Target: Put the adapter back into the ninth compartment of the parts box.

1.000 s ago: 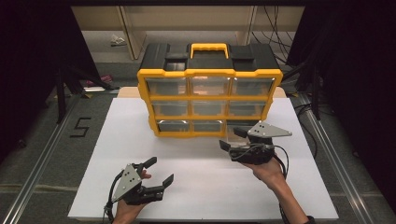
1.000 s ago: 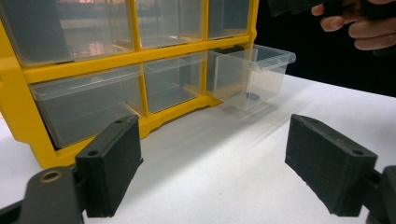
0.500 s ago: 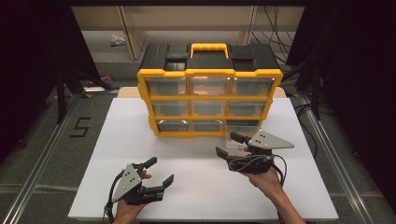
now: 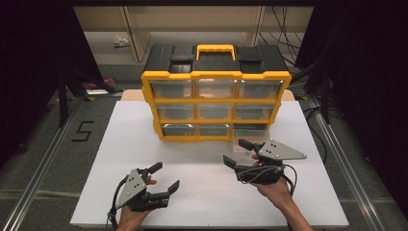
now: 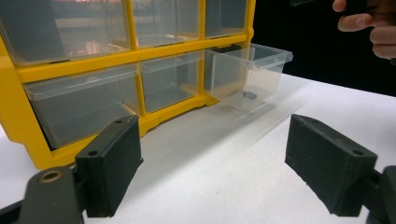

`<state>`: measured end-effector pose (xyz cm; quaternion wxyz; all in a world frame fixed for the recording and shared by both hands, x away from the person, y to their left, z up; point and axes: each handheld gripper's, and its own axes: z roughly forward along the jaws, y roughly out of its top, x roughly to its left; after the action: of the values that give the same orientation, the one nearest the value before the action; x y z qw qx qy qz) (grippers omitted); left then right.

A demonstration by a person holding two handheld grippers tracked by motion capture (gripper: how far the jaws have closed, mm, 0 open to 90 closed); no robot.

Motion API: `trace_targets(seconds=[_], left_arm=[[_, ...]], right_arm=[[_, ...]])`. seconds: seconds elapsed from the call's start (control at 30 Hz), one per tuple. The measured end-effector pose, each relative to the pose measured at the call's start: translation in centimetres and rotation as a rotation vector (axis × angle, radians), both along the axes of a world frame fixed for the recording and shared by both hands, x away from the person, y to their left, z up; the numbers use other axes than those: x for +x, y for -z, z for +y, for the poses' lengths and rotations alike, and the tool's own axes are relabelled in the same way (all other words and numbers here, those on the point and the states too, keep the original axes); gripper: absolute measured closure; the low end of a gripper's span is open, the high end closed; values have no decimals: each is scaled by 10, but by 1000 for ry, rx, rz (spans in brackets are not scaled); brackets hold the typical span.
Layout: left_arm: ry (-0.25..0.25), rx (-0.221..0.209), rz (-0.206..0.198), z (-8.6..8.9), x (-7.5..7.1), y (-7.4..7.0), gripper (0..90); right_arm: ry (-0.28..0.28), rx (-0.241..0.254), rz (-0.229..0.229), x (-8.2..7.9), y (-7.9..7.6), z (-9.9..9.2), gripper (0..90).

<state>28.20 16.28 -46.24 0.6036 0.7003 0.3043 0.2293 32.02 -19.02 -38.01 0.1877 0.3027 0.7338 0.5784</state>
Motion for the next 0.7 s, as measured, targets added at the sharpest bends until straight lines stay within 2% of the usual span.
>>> trace_targets(seconds=[0.3,0.7], left_arm=[[2,-1,0,0,0,0,180],[22,3,7,-1,0,0,181]], right_arm=[[9,3,-31,-6,4,1,259],[1,4,-25,-9,11,-1,228]])
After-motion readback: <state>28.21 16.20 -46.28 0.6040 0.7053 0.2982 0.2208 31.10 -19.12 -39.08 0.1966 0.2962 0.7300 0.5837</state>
